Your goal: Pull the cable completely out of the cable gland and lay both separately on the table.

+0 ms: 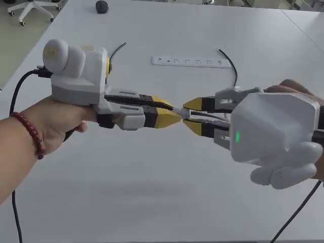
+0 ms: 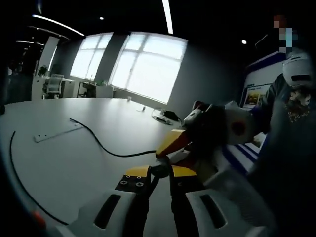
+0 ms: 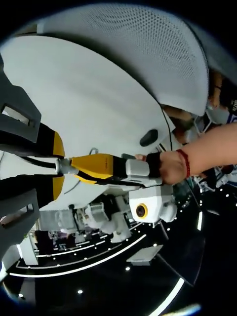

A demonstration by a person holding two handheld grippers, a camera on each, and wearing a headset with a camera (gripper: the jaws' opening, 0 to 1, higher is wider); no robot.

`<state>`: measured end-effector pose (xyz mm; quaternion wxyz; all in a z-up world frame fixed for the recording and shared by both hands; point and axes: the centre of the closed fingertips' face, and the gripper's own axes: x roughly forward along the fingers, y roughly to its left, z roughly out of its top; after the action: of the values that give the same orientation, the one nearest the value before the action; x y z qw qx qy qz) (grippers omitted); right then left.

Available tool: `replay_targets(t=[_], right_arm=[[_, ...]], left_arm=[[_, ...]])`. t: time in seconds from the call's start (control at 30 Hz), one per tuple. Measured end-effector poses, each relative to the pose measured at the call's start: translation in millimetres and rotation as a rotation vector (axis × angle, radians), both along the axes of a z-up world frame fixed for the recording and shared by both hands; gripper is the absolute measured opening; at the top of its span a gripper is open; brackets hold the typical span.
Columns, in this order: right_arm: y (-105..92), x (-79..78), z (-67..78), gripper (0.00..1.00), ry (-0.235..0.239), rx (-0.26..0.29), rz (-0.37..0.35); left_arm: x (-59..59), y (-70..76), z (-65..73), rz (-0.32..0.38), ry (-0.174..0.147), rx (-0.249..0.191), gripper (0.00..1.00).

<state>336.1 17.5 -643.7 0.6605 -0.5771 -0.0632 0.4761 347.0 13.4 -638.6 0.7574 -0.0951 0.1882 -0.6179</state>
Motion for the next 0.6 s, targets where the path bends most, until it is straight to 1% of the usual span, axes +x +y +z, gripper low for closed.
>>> replay_targets(t=[0.03, 0.07, 0.1, 0.13, 0.17, 0.2, 0.23, 0.27, 0.3, 0.33, 0.4, 0.43, 0.47, 0.5, 0.53, 0.57, 0.6], right_arm=[[0.2, -0.9, 0.4, 0.06, -0.014, -0.005, 0.008], [0.5, 0.5, 4.2, 0.06, -0.057, -0.009, 0.016], [0.7, 0.1, 5.3, 0.06, -0.076, -0.014, 0.026], [0.4, -0.8, 4.3, 0.06, -0.071, -0.013, 0.027], [0.4, -1.6, 6.4, 0.06, -0.084, -0.011, 0.029], [0.4, -1.5, 7.2, 0.06, -0.097, -0.014, 0.034], [0.6, -1.8, 8.7, 0.06, -0.122, -0.024, 0.046], [0.7, -2.1, 8.7, 0.06, -0.129, -0.027, 0.048], [0.6, -2.3, 10.2, 0.06, -0.159, -0.039, 0.06], [0.6, -2.8, 10.1, 0.06, -0.177, -0.049, 0.071], [-1.4, -2.7, 11.1, 0.06, -0.215, -0.064, 0.077], [0.5, -4.0, 13.6, 0.06, -0.255, -0.081, 0.105], [-1.7, -3.5, 12.8, 0.06, -0.267, -0.093, 0.102], [-1.5, -4.9, 11.6, 0.06, -0.27, -0.099, 0.111], [-1.1, -5.8, 12.3, 0.06, -0.3, -0.115, 0.127], [-1.8, -6.5, 10.6, 0.06, -0.293, -0.116, 0.13], [-1.6, -6.8, 11.2, 0.06, -0.311, -0.129, 0.137]], left_arm=[[-0.2, 0.1, -0.3, -0.003, 0.022, -0.006, 0.15], [-0.4, -0.2, 2.8, 0.009, 0.048, -0.032, 0.15], [-0.1, 0.7, 3.3, 0.006, 0.054, -0.039, 0.15], [-0.6, 1.2, 3.4, 0.004, 0.052, -0.041, 0.15], [0.0, 1.2, 4.9, 0.009, 0.069, -0.056, 0.15], [-0.5, 1.3, 6.0, 0.014, 0.078, -0.067, 0.15], [-0.6, 1.3, 6.0, 0.013, 0.081, -0.069, 0.15], [-1.2, 1.3, 6.4, 0.014, 0.088, -0.072, 0.15], [-1.5, 1.0, 7.1, 0.015, 0.084, -0.075, 0.15], [-1.8, 1.0, 7.3, 0.015, 0.082, -0.077, 0.15], [-2.8, 1.0, 7.9, 0.017, 0.093, -0.085, 0.15], [-3.1, 0.9, 8.5, 0.017, 0.087, -0.088, 0.15], [-3.4, 1.1, 8.9, 0.022, 0.102, -0.094, 0.15], [-4.2, 0.9, 8.3, 0.018, 0.096, -0.09, 0.15], [-4.6, 0.9, 7.8, 0.017, 0.094, -0.09, 0.15], [-5.3, 0.7, 6.6, 0.015, 0.103, -0.087, 0.15], [-6.0, 0.5, 6.2, 0.016, 0.1, -0.087, 0.15]])
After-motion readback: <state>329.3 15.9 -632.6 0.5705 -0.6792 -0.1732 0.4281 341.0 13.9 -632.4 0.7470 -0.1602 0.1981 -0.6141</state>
